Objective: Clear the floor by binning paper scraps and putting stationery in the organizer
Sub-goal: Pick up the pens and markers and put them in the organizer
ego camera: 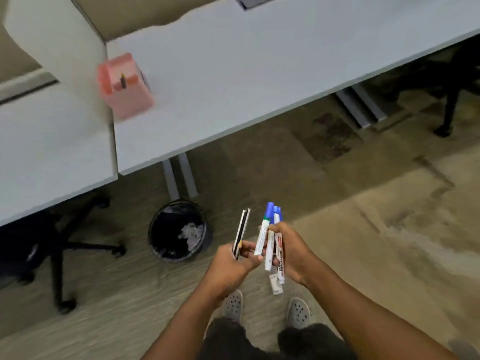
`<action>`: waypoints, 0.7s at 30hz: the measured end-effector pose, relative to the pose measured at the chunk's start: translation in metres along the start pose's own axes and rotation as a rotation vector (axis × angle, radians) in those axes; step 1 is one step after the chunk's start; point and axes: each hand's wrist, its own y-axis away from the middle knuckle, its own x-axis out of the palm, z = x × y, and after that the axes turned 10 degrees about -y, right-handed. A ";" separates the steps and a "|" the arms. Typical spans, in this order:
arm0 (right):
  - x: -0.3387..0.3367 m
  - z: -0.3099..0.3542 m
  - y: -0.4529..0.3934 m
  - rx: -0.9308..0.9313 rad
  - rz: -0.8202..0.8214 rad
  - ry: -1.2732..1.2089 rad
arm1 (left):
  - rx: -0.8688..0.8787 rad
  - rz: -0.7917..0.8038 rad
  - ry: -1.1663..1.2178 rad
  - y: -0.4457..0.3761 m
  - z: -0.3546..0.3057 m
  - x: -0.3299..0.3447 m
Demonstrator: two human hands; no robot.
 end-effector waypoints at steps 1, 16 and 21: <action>0.005 0.005 0.007 -0.011 0.015 0.000 | -0.001 -0.019 0.031 0.005 -0.007 -0.003; 0.159 0.032 -0.030 -0.077 0.048 -0.056 | 0.038 -0.136 0.136 -0.011 -0.022 -0.126; 0.228 0.048 -0.061 -0.006 0.066 -0.120 | 0.082 -0.185 0.035 -0.042 -0.018 -0.202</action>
